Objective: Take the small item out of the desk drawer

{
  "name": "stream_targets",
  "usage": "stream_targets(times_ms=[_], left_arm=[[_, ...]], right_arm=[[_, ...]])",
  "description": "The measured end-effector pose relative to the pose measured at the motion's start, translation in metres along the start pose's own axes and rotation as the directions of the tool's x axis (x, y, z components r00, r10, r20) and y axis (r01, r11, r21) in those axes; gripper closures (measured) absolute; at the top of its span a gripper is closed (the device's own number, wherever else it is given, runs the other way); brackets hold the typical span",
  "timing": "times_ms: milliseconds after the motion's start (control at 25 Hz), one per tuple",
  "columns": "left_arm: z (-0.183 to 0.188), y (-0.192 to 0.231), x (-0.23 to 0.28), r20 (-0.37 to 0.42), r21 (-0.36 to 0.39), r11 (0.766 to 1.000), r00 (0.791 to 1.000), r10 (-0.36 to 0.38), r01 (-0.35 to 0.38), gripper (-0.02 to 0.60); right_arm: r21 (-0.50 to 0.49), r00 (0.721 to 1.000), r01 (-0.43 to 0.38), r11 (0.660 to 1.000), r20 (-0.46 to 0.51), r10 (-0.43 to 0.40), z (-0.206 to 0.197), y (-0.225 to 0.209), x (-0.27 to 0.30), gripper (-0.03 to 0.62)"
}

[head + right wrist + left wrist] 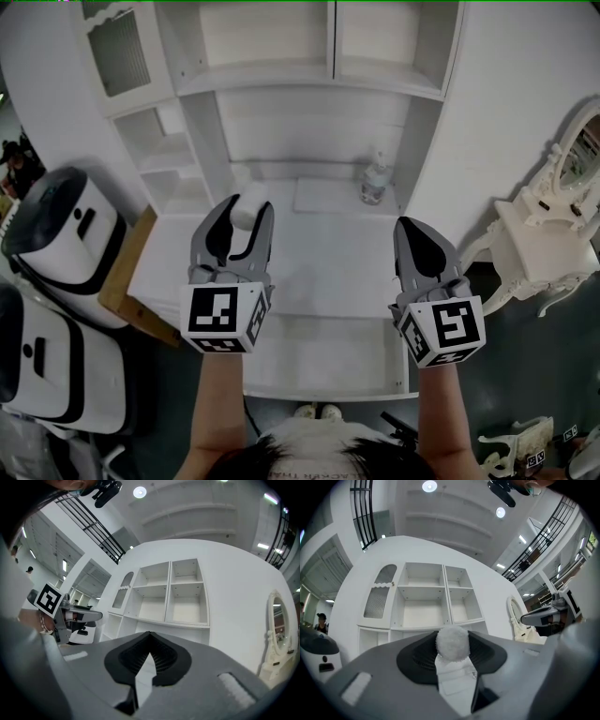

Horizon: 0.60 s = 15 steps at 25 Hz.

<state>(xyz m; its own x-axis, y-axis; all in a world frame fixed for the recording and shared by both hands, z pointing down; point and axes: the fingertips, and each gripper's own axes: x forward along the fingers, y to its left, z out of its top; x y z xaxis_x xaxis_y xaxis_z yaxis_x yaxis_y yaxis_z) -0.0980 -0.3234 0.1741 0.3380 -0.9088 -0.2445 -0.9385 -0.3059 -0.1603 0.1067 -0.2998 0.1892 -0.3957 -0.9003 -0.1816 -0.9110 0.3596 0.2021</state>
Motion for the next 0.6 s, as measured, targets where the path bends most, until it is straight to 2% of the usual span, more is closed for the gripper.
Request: stream_targets(times_ms=[600], left_arm=[[0.0031, -0.0037, -0.0016, 0.009, 0.018, 1.0, 1.0, -0.008, 0.008, 0.385]], right_arm=[[-0.008, 1.0, 0.004, 1.0, -0.007, -0.004, -0.0015, -0.0001, -0.0022, 0.592]])
